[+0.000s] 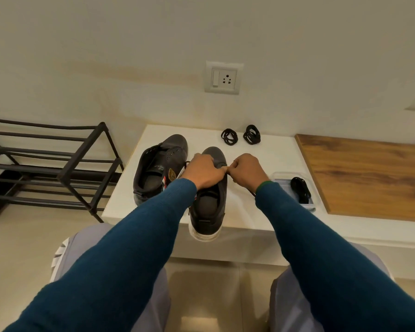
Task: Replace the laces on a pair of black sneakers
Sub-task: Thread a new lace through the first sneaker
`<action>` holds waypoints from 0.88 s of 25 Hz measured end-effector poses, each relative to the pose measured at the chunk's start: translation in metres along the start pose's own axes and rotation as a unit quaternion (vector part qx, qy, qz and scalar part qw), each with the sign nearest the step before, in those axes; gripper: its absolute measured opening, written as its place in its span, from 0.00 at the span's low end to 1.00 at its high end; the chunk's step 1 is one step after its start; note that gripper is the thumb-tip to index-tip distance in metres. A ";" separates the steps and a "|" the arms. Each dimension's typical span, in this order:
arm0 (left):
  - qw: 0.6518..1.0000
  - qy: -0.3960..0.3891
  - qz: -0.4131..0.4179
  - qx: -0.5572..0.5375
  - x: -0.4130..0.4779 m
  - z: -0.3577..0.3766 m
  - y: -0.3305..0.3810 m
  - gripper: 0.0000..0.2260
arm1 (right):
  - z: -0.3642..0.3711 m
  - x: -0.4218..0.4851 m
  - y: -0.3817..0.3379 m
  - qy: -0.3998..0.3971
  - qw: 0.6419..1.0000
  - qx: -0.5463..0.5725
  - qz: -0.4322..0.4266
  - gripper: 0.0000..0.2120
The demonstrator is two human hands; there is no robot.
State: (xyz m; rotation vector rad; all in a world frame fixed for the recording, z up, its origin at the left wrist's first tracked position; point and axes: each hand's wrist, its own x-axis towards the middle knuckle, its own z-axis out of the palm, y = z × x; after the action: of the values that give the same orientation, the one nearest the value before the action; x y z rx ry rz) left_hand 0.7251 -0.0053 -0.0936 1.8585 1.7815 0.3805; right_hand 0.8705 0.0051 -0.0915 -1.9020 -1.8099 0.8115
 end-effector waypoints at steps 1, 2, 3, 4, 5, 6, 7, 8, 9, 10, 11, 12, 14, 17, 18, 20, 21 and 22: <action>1.000 0.005 0.000 0.000 0.001 0.000 -0.001 0.21 | 0.001 -0.001 -0.001 -0.011 1.000 0.011 0.021 0.13; 1.000 0.006 0.001 -0.005 0.002 0.000 -0.002 0.18 | 0.001 -0.001 -0.001 -0.022 0.999 0.016 0.027 0.14; 1.000 0.009 0.000 -0.014 0.003 0.001 -0.003 0.15 | 0.000 -0.001 -0.001 -0.025 0.999 0.023 0.017 0.14; 1.000 0.013 -0.004 -0.024 0.004 0.002 -0.003 0.12 | -0.003 -0.001 -0.003 -0.017 0.999 0.048 -0.002 0.13; 0.999 0.017 -0.009 -0.034 0.004 0.003 -0.004 0.11 | -0.006 -0.002 -0.004 -0.009 0.995 0.097 -0.010 0.12; 0.999 0.020 -0.015 -0.042 0.004 0.003 -0.005 0.10 | -0.010 0.000 -0.006 -0.003 0.985 0.172 -0.009 0.11; 0.998 0.022 -0.020 -0.047 0.004 0.003 -0.006 0.10 | -0.015 0.001 -0.007 0.001 0.969 0.248 -0.002 0.09; 0.998 0.020 -0.022 -0.049 0.005 0.003 -0.006 0.10 | -0.017 0.003 -0.007 0.009 0.956 0.294 0.000 0.10; 0.999 0.018 -0.023 -0.046 0.005 0.003 -0.006 0.11 | -0.019 0.004 -0.008 0.022 0.955 0.295 -0.008 0.11; 0.999 0.017 -0.022 -0.042 0.006 0.003 -0.007 0.13 | -0.019 0.006 -0.009 0.038 0.966 0.256 -0.021 0.13; 0.999 0.022 -0.022 -0.043 0.007 0.004 -0.007 0.15 | -0.018 0.008 -0.007 0.051 0.978 0.199 -0.035 0.16; 0.998 0.031 -0.020 -0.055 0.007 0.003 -0.008 0.15 | -0.018 0.010 -0.006 0.061 0.986 0.149 -0.040 0.19; 0.990 0.065 -0.009 -0.122 0.005 -0.002 -0.011 0.11 | -0.023 0.012 -0.004 0.079 0.988 0.128 -0.034 0.14; 0.960 0.137 -0.027 -0.244 0.000 -0.019 -0.019 0.14 | -0.041 0.009 -0.002 0.086 0.977 0.193 -0.027 0.16; 0.946 0.155 -0.033 -0.282 -0.006 -0.026 -0.021 0.15 | -0.046 0.005 -0.002 0.100 0.971 0.216 -0.030 0.16; 0.924 0.161 -0.035 -0.345 -0.014 -0.037 -0.022 0.15 | -0.051 -0.007 -0.005 0.106 0.968 0.226 -0.023 0.11; 0.915 0.161 -0.038 -0.367 -0.015 -0.044 -0.019 0.15 | -0.053 -0.013 -0.009 0.091 0.973 0.212 -0.020 0.09; 0.910 0.165 -0.037 -0.379 -0.015 -0.054 -0.013 0.13 | -0.058 -0.018 -0.016 0.078 0.980 0.183 -0.029 0.10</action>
State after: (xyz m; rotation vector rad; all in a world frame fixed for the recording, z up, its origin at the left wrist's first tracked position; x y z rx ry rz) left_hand 0.6833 -0.0101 -0.0544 1.2086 1.5590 1.2187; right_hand 0.8955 -0.0048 -0.0351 -1.6214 -1.4957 0.8778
